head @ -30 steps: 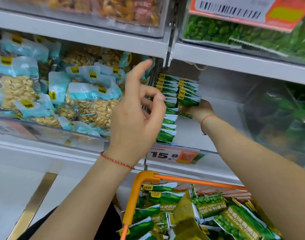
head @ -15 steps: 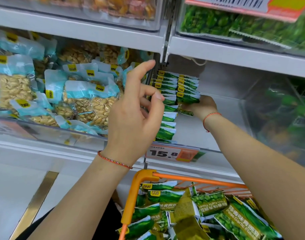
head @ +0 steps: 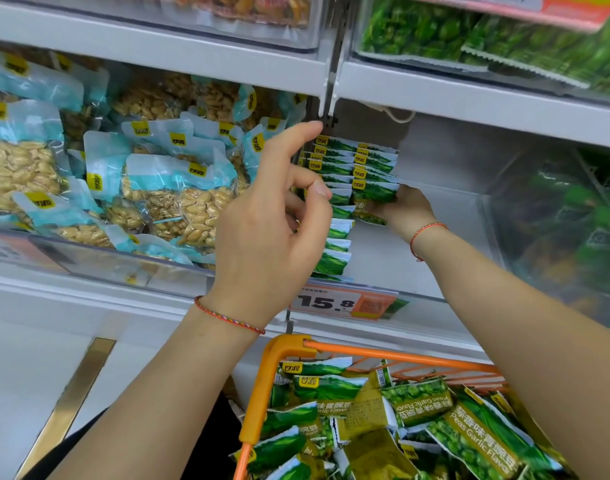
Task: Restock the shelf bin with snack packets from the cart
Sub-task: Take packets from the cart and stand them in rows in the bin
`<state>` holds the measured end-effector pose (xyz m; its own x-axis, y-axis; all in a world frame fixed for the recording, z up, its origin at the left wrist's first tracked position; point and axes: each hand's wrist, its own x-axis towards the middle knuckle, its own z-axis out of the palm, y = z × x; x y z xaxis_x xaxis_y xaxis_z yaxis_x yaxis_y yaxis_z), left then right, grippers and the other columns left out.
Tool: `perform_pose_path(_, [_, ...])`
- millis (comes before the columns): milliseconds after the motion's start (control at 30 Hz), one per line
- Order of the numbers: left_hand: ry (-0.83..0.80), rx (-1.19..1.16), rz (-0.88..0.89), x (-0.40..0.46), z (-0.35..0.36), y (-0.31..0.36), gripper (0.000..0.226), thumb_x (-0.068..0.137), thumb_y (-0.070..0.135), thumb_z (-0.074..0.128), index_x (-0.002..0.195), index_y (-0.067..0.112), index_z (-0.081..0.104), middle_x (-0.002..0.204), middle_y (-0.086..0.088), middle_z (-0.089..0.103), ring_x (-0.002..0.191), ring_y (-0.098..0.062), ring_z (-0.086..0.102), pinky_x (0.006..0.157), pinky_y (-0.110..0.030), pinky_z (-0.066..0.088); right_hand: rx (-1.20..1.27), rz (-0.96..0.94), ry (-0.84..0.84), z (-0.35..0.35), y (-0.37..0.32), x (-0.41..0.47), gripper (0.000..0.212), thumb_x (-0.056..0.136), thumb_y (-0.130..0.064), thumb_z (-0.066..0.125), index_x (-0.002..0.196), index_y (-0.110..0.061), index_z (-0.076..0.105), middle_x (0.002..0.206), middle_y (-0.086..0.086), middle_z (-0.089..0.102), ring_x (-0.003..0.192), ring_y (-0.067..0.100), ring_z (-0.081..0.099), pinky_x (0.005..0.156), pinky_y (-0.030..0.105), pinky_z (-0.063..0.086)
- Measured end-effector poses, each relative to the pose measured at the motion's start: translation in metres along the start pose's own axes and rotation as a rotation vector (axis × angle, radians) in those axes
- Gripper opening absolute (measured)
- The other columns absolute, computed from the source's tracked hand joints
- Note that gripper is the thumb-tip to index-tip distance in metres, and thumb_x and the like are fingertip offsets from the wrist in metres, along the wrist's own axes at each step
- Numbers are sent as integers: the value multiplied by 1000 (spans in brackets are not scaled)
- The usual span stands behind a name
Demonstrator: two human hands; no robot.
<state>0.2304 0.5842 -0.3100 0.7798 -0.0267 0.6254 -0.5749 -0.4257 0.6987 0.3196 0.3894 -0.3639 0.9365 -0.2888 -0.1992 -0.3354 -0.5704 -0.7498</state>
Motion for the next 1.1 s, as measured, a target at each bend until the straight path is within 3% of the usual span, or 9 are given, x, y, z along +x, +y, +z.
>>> perform_pose_path(100, [-2, 4, 4, 0, 0, 0, 38, 91, 9, 51, 128, 15, 45, 82, 8, 64, 57, -13, 58, 50, -39, 47, 67, 19, -10, 3, -1, -1, 28, 87, -13, 63, 114, -16, 60, 115, 8, 63, 103, 25, 56, 81, 26, 41])
perform_pose_path(167, [-2, 6, 5, 0, 0, -1, 38, 92, 8, 51, 129, 14, 46, 82, 7, 64, 56, -12, 58, 50, -39, 47, 28, 28, -36, 3, -2, -2, 28, 86, -6, 57, 113, -15, 57, 107, 9, 60, 95, 26, 53, 69, 25, 40])
perform_pose_path(233, [-4, 8, 4, 0, -1, -2, 37, 92, 8, 51, 129, 14, 46, 82, 7, 64, 56, -12, 58, 50, -39, 47, -61, 32, -73, 4, -2, -4, 41, 87, -4, 51, 126, -17, 47, 106, 6, 54, 95, 26, 51, 64, 25, 36])
perform_pose_path(300, [-7, 7, 5, 0, -1, -2, 38, 92, 8, 51, 128, 15, 46, 82, 8, 64, 56, -13, 58, 50, -39, 47, -124, 28, -62, 4, -2, -2, 63, 88, -7, 51, 145, -23, 29, 119, 5, 55, 102, 26, 52, 72, 24, 36])
perform_pose_path(400, [-12, 12, 13, -1, -2, -2, 38, 91, 7, 51, 128, 16, 45, 81, 7, 64, 56, -12, 58, 50, -39, 47, -118, 34, -5, 2, -1, 0, 77, 89, -8, 49, 151, -31, 12, 131, 8, 53, 104, 27, 54, 75, 26, 38])
perform_pose_path(600, [-11, 36, 18, -1, -3, -2, 37, 91, 6, 52, 127, 10, 48, 81, 6, 64, 53, -12, 55, 48, -34, 45, -145, 30, -14, 2, 0, 1, 66, 88, -3, 45, 147, -26, 27, 126, 8, 57, 97, 26, 51, 75, 27, 39])
perform_pose_path(733, [-15, 42, 23, -1, -3, -3, 36, 91, 6, 52, 127, 9, 49, 81, 6, 64, 52, -12, 55, 48, -33, 44, -146, 91, 14, 0, 2, 3, 46, 90, -5, 44, 136, -13, 42, 129, 12, 55, 111, 31, 53, 74, 25, 35])
perform_pose_path(867, [-13, 53, 25, -1, -3, -2, 36, 91, 6, 53, 126, 10, 49, 81, 7, 64, 53, -11, 55, 48, -28, 44, -116, 167, 52, -4, 3, 2, 53, 89, -9, 49, 141, -11, 38, 136, 13, 50, 116, 31, 51, 76, 26, 37])
perform_pose_path(1100, [-15, 61, 44, -1, -4, -4, 35, 91, 7, 52, 126, 10, 50, 81, 7, 64, 54, -10, 56, 48, -26, 43, -3, 212, 37, -4, 1, 1, 59, 82, -7, 52, 139, -13, 39, 114, 11, 53, 94, 24, 48, 73, 27, 37])
